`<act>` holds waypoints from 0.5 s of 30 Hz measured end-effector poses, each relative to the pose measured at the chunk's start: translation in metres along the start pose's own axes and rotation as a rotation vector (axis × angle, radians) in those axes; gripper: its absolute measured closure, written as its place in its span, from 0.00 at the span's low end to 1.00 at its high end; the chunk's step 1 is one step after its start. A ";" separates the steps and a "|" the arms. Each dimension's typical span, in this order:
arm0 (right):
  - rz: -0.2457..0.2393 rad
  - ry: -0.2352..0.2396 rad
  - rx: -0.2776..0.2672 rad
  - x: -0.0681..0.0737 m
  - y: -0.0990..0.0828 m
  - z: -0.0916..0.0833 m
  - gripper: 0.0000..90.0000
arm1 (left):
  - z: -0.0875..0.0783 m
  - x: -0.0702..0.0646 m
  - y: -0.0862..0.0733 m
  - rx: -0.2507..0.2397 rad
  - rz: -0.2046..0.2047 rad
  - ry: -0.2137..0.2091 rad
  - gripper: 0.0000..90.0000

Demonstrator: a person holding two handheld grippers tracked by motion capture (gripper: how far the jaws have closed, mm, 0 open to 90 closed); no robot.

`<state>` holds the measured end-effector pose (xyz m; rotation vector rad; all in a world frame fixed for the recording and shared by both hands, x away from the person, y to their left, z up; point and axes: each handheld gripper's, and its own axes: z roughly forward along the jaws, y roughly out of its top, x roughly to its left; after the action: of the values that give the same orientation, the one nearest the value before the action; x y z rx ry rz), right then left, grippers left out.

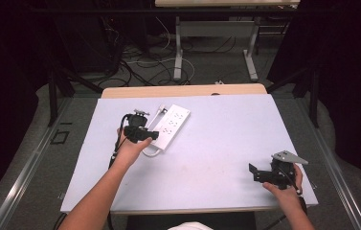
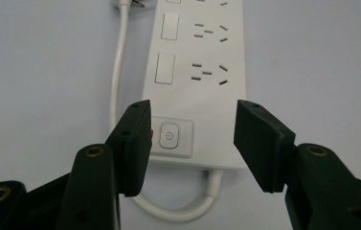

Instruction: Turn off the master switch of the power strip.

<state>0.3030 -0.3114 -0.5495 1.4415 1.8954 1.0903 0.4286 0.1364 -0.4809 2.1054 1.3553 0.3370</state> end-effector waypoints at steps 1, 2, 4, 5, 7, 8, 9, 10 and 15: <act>0.000 0.000 0.000 0.000 0.000 0.000 0.00 | -0.001 -0.001 0.000 0.004 -0.008 0.000 0.52; 0.000 0.000 0.001 0.000 0.000 0.000 0.00 | -0.001 -0.001 0.000 0.007 -0.010 -0.004 0.51; -0.004 0.000 0.002 -0.001 0.000 0.000 0.00 | -0.003 -0.001 0.000 0.012 -0.003 -0.012 0.48; -0.004 0.000 0.002 0.000 0.000 0.000 0.00 | -0.005 -0.002 0.000 0.012 -0.003 -0.017 0.46; 0.000 0.001 0.000 0.000 0.000 0.000 0.00 | -0.007 -0.004 -0.001 0.013 -0.008 -0.032 0.43; 0.001 0.001 0.002 0.000 0.000 0.000 0.00 | -0.008 -0.004 -0.001 0.017 -0.008 -0.042 0.40; 0.003 -0.006 -0.005 0.001 0.000 0.001 0.00 | -0.009 -0.005 -0.001 0.017 -0.012 -0.049 0.36; -0.003 -0.006 -0.003 0.000 0.000 0.000 0.00 | -0.010 -0.005 -0.002 0.013 -0.006 -0.054 0.34; -0.003 0.000 -0.001 0.000 0.000 0.000 0.00 | -0.015 -0.012 -0.004 0.018 0.022 -0.063 0.18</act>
<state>0.3031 -0.3111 -0.5496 1.4375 1.8959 1.0901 0.4127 0.1325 -0.4701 2.1289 1.3048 0.2662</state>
